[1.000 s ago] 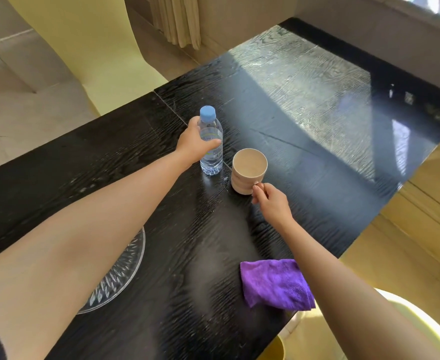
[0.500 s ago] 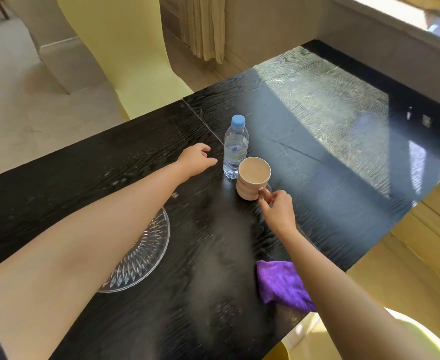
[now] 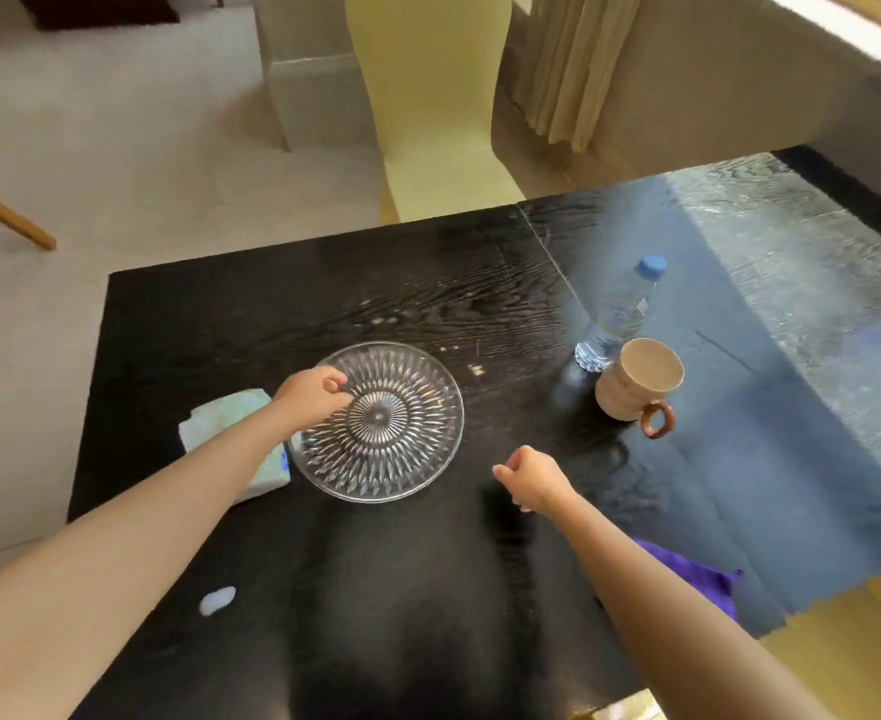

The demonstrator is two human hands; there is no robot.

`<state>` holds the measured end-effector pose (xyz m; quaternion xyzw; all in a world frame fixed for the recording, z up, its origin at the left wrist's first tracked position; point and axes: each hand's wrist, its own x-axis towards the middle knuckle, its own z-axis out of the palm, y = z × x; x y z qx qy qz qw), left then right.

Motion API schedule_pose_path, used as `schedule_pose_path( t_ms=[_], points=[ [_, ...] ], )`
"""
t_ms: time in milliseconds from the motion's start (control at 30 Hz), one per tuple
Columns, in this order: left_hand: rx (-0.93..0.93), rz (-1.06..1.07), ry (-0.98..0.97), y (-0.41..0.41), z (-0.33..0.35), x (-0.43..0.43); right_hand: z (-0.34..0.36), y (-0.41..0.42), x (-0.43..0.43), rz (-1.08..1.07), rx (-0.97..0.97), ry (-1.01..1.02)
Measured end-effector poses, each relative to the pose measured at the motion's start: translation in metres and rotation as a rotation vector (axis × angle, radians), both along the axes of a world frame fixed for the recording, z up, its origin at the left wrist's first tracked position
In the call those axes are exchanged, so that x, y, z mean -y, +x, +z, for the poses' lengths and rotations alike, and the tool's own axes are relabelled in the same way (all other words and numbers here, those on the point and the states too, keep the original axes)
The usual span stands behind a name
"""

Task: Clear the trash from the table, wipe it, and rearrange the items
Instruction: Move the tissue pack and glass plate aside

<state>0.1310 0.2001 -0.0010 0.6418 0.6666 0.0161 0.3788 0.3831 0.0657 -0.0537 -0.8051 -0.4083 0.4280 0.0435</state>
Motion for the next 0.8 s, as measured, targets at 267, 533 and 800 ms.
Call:
schedule_pose_path(
  t_ms=[267,533,800],
  points=[
    [-0.257,0.237,0.016,-0.147,-0.03,0.017,-0.035,-0.086,-0.029,-0.186,-0.075,0.094],
    [-0.058,0.594,-0.111,-0.132,-0.069,0.036,-0.041,-0.103,-0.027,-0.593,-0.348,0.145],
    [-0.056,0.724,-0.082,-0.115,-0.067,0.029,0.009,-0.096,0.008,-0.613,-0.407,0.376]
  ],
)
